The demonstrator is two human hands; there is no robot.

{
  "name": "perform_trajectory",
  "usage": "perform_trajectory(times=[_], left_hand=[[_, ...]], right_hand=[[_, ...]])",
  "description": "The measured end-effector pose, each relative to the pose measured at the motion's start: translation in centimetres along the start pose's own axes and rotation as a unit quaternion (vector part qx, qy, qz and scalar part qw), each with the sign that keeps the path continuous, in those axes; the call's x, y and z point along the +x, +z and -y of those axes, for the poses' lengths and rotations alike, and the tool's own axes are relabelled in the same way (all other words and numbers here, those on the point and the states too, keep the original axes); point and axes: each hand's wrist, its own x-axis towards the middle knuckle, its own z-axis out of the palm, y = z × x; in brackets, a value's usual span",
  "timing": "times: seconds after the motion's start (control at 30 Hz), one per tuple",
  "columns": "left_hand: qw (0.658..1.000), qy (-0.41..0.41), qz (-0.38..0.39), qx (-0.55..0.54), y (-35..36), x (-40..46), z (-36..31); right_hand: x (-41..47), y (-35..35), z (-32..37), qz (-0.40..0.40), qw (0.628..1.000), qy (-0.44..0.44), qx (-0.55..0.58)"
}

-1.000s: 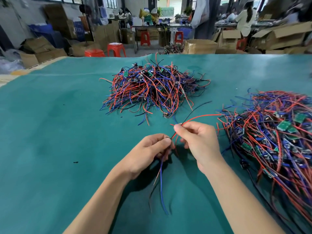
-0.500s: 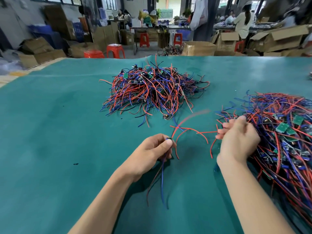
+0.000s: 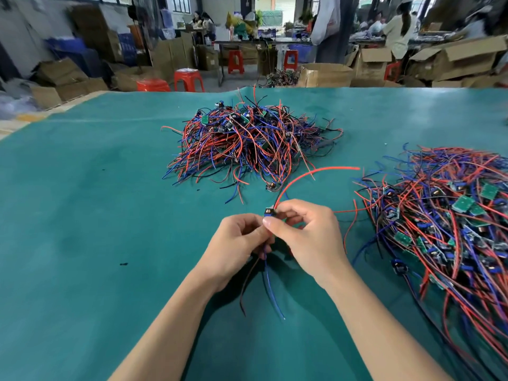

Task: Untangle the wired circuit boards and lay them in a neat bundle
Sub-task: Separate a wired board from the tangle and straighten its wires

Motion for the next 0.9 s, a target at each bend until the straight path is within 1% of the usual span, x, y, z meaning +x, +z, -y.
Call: perform_trajectory(times=[0.07, 0.13, 0.2, 0.27, 0.33, 0.37, 0.53, 0.57, 0.6, 0.63, 0.67, 0.7, 0.73, 0.77, 0.8, 0.83, 0.9], left_hand=[[1.0, -0.005, 0.018, -0.009, 0.0, -0.1, -0.3], [0.999, -0.014, 0.047, -0.001, 0.0, -0.1, -0.7], [0.996, -0.013, 0.083, 0.016, 0.1, -0.2, -0.9], [0.993, -0.011, 0.113, 0.039, 0.3, -0.3, -0.9], [0.988, -0.009, 0.14, 0.06, 0.5, -0.4, -0.9], [0.987, -0.008, 0.15, 0.065, 0.5, -0.5, -1.0], [0.982, -0.009, 0.165, 0.092, 0.8, -0.6, -0.9], [0.983, -0.011, 0.158, 0.095, 0.9, -0.6, -0.8], [0.985, -0.012, 0.145, 0.092, 0.9, -0.6, -0.7], [0.988, -0.012, 0.129, 0.087, 0.9, -0.5, -0.6], [0.99, -0.01, 0.112, 0.081, 0.9, -0.5, -0.6], [0.993, -0.009, 0.097, 0.074, 0.8, -0.4, -0.6], [0.994, -0.007, 0.086, 0.068, 0.8, -0.4, -0.6], [0.995, -0.007, 0.076, 0.064, 0.7, -0.4, -0.6], [0.996, -0.007, 0.066, 0.062, 0.7, -0.4, -0.6], [0.997, -0.008, 0.054, 0.059, 0.7, -0.3, -0.6], [0.998, -0.01, 0.034, 0.052, 0.7, -0.2, -0.5]], right_hand=[[0.1, -0.2, 0.3, 0.0, 0.998, 0.02, 0.058], [0.3, -0.5, 0.4, -0.024, 0.989, 0.058, 0.131], [0.8, -1.1, 0.6, -0.071, 0.974, 0.095, 0.194], [1.4, -2.4, 0.7, -0.135, 0.95, 0.123, 0.253], [2.0, -3.9, 0.9, -0.189, 0.933, 0.135, 0.274], [2.1, -4.6, 1.0, -0.203, 0.931, 0.134, 0.273], [2.8, -9.0, 2.9, -0.241, 0.921, 0.092, 0.29], [3.1, -10.6, 3.2, -0.25, 0.928, 0.078, 0.264], [3.2, -12.1, 3.6, -0.246, 0.946, 0.069, 0.201], [3.4, -13.8, 3.8, -0.228, 0.965, 0.071, 0.105], [3.5, -15.3, 3.9, -0.195, 0.977, 0.085, -0.014], [3.5, -16.6, 3.9, -0.152, 0.972, 0.109, -0.144], [3.5, -17.6, 3.8, -0.108, 0.947, 0.143, -0.265], [3.4, -18.3, 3.9, -0.071, 0.912, 0.178, -0.362], [3.4, -18.4, 4.0, -0.049, 0.883, 0.201, -0.421], [3.6, -17.9, 4.3, -0.037, 0.87, 0.201, -0.45], [4.6, -15.0, 4.5, -0.021, 0.882, 0.142, -0.449]])
